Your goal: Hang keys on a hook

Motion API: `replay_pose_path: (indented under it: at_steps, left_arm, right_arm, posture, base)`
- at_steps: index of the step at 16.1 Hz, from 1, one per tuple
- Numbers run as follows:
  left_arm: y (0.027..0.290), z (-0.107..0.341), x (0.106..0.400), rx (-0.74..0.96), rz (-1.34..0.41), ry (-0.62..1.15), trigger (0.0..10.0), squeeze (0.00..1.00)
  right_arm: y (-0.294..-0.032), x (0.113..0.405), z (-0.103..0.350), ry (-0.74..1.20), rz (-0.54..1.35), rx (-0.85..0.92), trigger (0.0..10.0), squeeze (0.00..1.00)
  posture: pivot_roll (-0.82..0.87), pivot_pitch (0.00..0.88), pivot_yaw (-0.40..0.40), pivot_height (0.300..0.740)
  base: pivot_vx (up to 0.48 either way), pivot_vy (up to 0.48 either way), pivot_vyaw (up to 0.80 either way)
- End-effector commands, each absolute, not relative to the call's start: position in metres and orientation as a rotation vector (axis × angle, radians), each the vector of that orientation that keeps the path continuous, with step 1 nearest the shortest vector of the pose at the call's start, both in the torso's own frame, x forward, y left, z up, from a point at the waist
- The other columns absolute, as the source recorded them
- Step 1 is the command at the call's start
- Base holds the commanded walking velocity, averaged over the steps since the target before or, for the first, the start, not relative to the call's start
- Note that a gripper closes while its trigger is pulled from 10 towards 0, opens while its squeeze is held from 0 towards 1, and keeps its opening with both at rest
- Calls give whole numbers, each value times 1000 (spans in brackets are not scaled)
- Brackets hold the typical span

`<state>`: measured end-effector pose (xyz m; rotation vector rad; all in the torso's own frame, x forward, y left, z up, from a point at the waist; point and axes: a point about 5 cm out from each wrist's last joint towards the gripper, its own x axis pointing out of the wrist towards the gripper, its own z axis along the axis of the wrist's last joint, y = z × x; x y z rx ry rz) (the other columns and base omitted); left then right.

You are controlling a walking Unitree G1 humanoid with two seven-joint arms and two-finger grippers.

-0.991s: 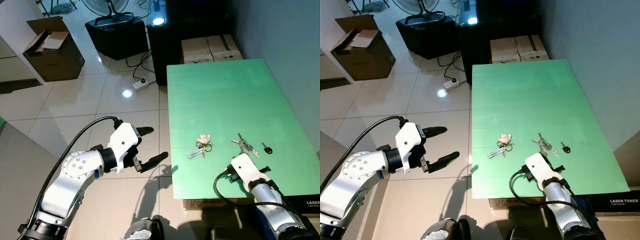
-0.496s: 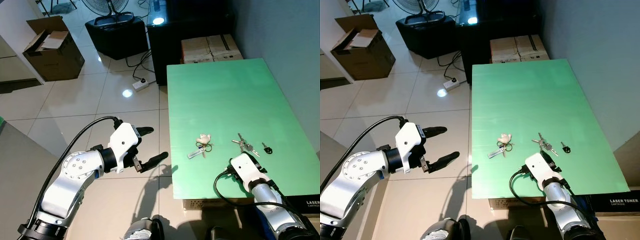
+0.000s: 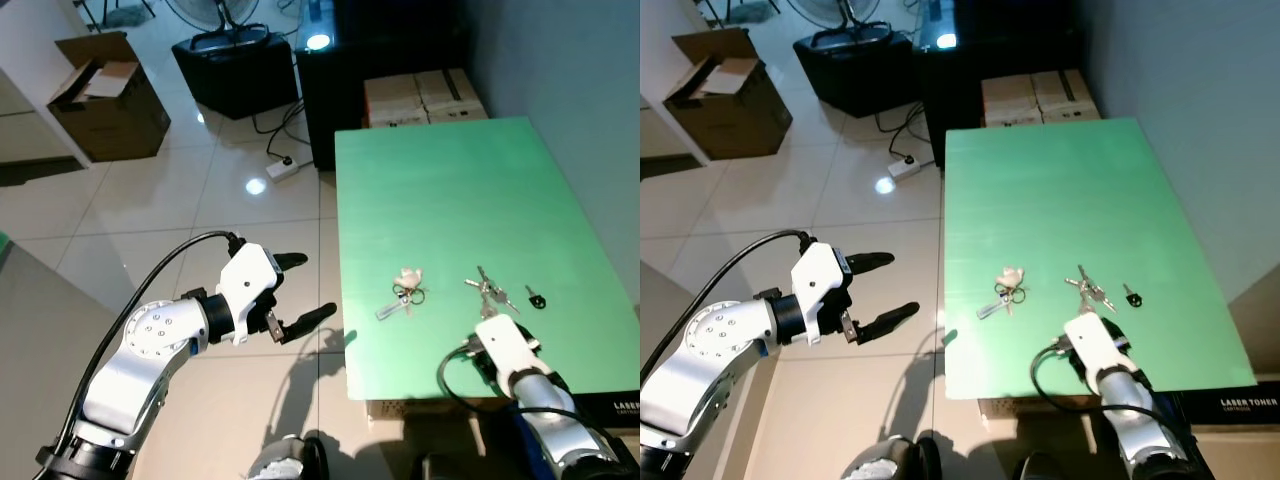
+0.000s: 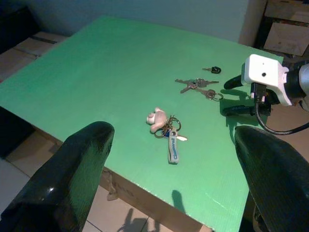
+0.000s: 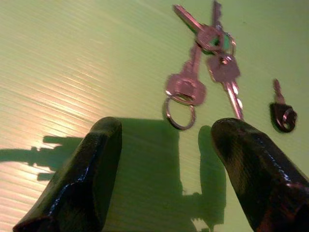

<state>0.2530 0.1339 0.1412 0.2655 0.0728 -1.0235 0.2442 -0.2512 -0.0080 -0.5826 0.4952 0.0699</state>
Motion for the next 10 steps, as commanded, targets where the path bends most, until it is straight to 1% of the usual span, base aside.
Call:
replay_pose_path:
  at_steps: [1, 8, 10]
  left_arm:
    - [137, 145, 254, 270, -1021, 64, 10000, 0]
    - [138, 145, 253, 273, -1018, 61, 10000, 0]
    - [137, 145, 252, 272, -1022, 62, 10000, 0]
  right_arm:
    - [-252, 243, -9, 502, 60, -567, 10000, 0]
    - [-257, 250, -3, 474, 43, -572, 10000, 0]
    - [-262, 254, 1, 472, 28, -572, 10000, 0]
  posture:
    - [66, 127, 160, 740]
    - [67, 121, 159, 740]
    - [70, 123, 160, 740]
  base:
    - [0, 0, 0]
    - [0, 0, 0]
    - [0, 0, 0]
